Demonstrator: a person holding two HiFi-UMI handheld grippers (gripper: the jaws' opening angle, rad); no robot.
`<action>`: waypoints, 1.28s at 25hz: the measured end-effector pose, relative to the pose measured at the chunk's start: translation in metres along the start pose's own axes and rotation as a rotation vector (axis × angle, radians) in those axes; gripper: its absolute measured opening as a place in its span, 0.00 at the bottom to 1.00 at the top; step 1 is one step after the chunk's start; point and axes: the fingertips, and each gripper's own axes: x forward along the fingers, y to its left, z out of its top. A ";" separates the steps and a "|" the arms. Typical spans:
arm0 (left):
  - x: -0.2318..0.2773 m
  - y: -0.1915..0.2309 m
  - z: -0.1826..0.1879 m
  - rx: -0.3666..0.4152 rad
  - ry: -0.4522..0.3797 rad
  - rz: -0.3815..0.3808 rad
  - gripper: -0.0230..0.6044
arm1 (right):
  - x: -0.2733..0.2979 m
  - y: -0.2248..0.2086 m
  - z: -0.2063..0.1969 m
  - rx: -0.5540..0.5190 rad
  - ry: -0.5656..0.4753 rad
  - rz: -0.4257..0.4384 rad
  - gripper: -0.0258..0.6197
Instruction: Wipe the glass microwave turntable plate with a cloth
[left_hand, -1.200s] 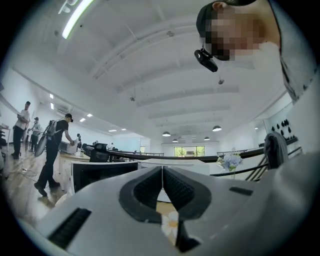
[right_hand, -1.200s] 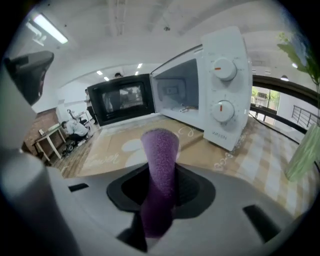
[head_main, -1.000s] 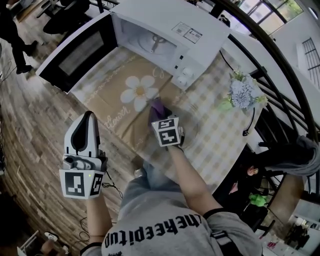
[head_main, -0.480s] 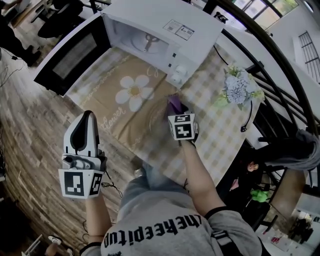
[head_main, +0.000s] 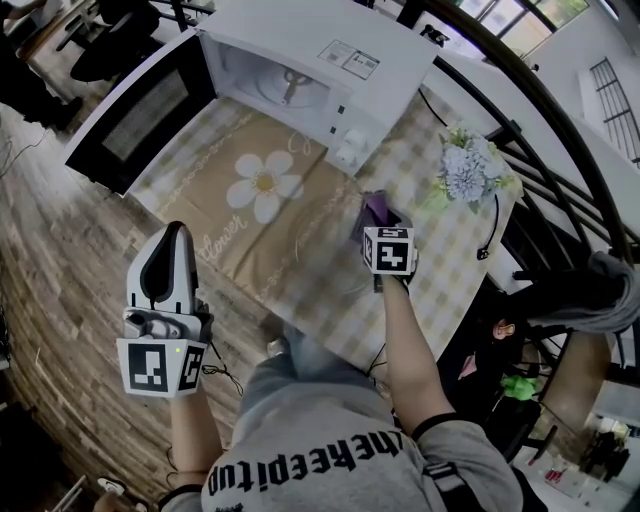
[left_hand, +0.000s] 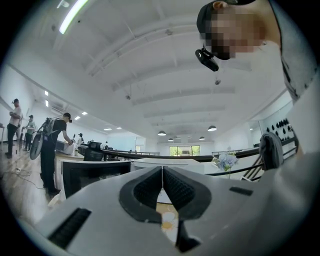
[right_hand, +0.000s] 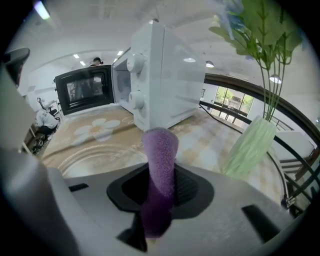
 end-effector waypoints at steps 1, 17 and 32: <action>-0.001 0.000 0.000 0.000 -0.001 0.001 0.05 | -0.003 0.006 0.002 0.015 -0.004 0.016 0.21; -0.017 0.005 0.001 0.000 0.002 0.032 0.05 | -0.027 0.207 0.002 -0.186 -0.049 0.395 0.21; -0.012 -0.004 0.002 0.000 -0.003 0.009 0.05 | -0.020 0.115 -0.012 -0.140 -0.047 0.254 0.21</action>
